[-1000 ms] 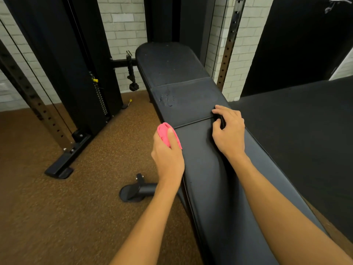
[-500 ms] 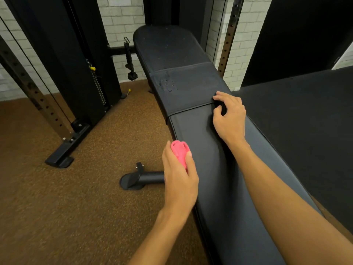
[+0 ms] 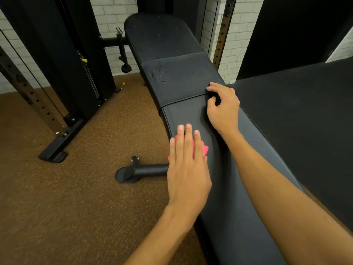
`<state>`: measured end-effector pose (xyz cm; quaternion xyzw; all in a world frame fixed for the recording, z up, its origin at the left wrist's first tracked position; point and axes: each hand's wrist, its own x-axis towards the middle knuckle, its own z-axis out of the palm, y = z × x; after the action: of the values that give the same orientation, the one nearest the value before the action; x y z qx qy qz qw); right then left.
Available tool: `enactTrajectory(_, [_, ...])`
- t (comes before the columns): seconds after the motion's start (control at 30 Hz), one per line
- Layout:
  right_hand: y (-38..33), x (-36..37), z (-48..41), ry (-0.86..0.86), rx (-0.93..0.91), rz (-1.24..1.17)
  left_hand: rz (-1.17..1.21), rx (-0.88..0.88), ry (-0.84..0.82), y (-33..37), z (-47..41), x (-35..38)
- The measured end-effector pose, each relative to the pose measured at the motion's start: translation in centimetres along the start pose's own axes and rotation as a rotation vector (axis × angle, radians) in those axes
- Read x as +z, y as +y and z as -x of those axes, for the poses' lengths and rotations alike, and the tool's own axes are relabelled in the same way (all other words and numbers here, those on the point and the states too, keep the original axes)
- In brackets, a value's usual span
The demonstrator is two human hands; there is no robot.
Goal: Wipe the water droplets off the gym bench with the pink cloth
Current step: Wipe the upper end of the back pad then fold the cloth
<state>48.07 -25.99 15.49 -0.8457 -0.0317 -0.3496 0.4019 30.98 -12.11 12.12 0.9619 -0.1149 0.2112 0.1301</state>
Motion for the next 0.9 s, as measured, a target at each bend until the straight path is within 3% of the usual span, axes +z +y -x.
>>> enactTrajectory(0.23, [0.0,-0.3,0.3,-0.010,0.008,-0.029,0.075,-0.109,0.017,0.0,0.3,-0.6])
enactTrajectory(0.43, [-0.2,-0.5,0.2,-0.023,0.029,-0.032,0.748,-0.589,-0.035,-3.1,-2.3,-1.3])
enactTrajectory(0.53, [-0.1,-0.4,0.3,-0.017,0.023,-0.034,0.809,-0.685,0.067,-4.0,-5.7,-1.0])
enactTrajectory(0.67, [0.2,-0.4,0.2,-0.004,0.021,-0.030,0.944,-0.840,0.084,-4.8,-9.2,-1.5])
enactTrajectory(0.9, [0.0,-0.1,0.0,-0.003,-0.034,0.019,0.891,-0.806,0.088,-3.9,-7.0,-1.1])
